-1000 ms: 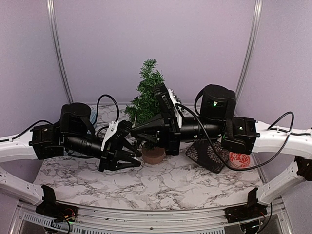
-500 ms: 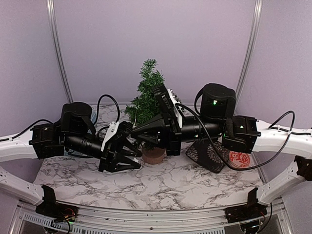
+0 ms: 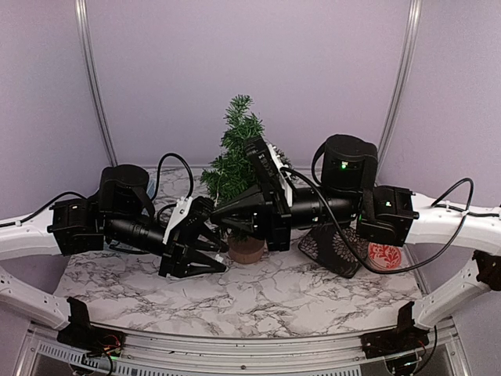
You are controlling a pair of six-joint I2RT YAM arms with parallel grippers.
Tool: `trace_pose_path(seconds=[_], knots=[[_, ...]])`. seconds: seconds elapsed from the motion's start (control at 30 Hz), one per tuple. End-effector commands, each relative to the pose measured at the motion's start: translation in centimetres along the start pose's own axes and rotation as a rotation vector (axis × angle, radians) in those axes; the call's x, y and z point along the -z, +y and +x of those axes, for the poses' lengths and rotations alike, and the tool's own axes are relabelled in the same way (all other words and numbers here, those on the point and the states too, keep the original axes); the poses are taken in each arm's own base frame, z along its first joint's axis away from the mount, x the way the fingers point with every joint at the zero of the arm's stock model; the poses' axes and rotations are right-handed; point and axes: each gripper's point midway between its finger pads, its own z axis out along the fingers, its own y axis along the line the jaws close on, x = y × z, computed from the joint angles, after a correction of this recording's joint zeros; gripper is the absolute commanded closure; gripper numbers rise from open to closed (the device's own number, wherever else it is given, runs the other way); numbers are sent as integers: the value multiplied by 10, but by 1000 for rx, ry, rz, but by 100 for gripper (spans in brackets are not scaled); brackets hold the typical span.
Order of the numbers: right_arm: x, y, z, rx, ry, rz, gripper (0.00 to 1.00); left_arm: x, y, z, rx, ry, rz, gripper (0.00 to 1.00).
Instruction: Decorate the small christmas tree
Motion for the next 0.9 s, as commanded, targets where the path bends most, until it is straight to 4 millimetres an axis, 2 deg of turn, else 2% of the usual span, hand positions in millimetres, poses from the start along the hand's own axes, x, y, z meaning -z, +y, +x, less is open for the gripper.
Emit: trace_pose_path(seconds=[0.0,0.33,0.5,0.87], knots=[[7,8,-35,50,-78,-9,100,-5,-7,16,17,50,34,59],[7,9,-36,52,-77,-10,100,-7,-10,26,25,70,46,57],[8,9,-36,53,-78,-10,100,-8,-9,30,21,78,42,62],[11,9,-36,55,-81,1,100,-4,-12,32,6,67,38,58]])
